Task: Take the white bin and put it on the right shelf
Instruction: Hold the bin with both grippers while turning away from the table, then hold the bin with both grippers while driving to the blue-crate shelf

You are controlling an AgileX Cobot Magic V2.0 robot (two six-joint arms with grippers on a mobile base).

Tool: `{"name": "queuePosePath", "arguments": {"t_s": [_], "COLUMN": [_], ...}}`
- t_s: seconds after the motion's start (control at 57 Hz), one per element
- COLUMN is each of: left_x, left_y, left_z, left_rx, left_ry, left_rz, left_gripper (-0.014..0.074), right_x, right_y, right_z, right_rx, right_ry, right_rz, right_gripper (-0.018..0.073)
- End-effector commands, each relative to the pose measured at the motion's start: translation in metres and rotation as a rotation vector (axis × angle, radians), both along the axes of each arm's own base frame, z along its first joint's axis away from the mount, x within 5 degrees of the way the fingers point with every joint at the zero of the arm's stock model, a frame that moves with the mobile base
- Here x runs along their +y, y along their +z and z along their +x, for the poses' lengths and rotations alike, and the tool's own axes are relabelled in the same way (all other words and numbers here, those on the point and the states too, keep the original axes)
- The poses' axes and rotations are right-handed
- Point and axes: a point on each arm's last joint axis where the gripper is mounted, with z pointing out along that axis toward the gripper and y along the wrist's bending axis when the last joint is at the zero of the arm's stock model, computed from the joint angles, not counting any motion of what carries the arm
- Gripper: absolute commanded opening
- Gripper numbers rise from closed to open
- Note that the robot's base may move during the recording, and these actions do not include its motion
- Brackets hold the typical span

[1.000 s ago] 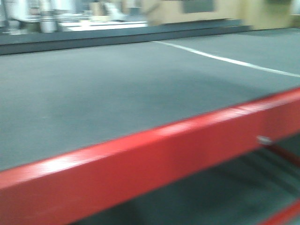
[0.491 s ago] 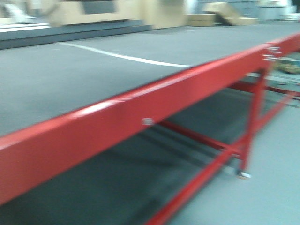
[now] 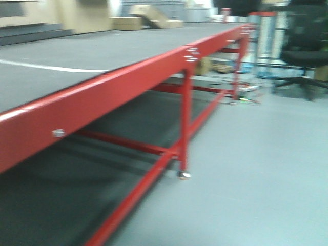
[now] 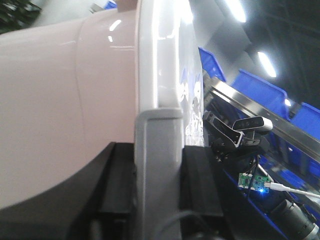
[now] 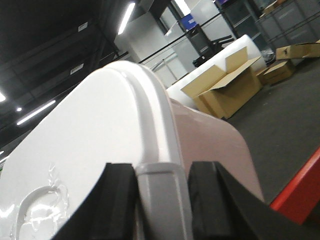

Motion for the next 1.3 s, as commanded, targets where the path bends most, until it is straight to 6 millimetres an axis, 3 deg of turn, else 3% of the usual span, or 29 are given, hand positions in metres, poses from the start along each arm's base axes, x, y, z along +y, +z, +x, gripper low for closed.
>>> {"name": "queuePosePath", "arguments": {"t_s": [0.0,1.281], "left_x": [-0.0080,-0.0080], "left_y": [0.0333,0.0333], "left_z": [-0.0450,-0.0450], "left_rx": [-0.160,-0.160], "left_ry": [-0.258,-0.258], "left_rz": [-0.120,-0.120], "left_gripper": [-0.0117,-0.0117], "right_x": [0.0101,0.0101], "right_y": [0.0263,0.0263], "right_z": [-0.0212,-0.0211], "right_rx": [-0.111,-0.111], "right_ry": [0.102,0.101], "right_rz": [0.096,0.096], "right_gripper": [0.0060,0.0060]}}
